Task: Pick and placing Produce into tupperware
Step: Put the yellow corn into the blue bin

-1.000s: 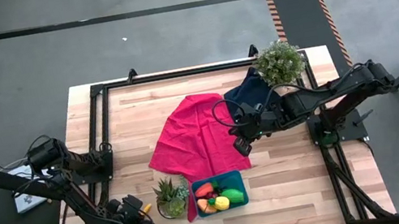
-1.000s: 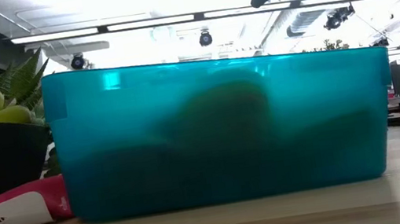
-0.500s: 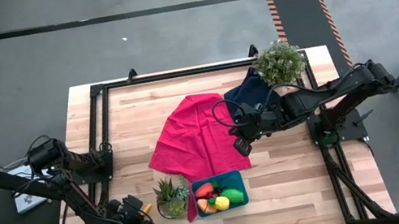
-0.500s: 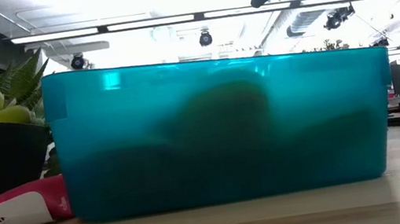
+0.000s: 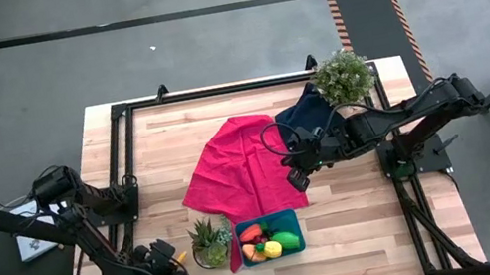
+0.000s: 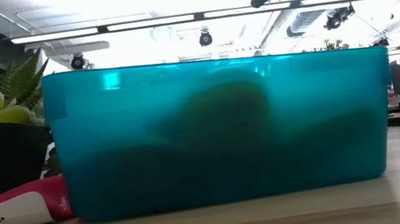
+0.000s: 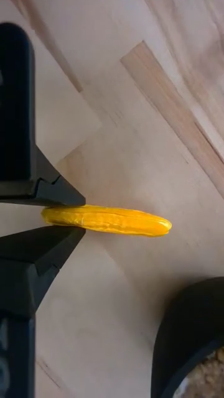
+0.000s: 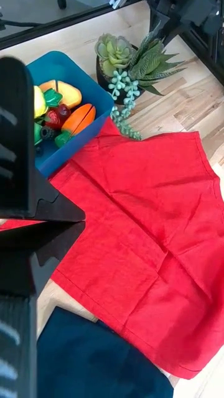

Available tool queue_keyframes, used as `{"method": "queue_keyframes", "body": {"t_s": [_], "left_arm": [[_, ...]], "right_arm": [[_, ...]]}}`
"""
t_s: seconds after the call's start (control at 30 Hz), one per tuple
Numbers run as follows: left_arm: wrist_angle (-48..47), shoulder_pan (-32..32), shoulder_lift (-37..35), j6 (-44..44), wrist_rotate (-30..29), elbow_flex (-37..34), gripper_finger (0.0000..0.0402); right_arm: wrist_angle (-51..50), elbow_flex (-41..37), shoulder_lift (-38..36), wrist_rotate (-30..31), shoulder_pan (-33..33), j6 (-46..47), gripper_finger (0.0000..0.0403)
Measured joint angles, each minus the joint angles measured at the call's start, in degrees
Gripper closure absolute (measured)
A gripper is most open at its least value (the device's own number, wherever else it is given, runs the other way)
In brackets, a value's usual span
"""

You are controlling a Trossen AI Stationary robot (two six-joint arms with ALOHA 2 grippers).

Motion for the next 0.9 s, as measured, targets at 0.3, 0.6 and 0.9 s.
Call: {"method": "queue_keyframes", "body": {"t_s": [0.3,0.6,0.9], "left_arm": [[-2.72,0.02,0.00,1.95,-0.93,3.59,0.0357],[-9.18,0.02,0.00,1.97,-3.02,7.99,0.0357],[-16.71,-0.01,0.00,1.95,-4.26,12.54,0.0357]], "right_arm": [[0.00,0.00,0.00,0.00,0.00,-0.04,0.0401],[-0.02,0.01,0.00,-0.63,0.00,-1.33,0.0401],[-0.02,0.02,0.00,-0.66,0.00,-2.33,0.0401]]}}
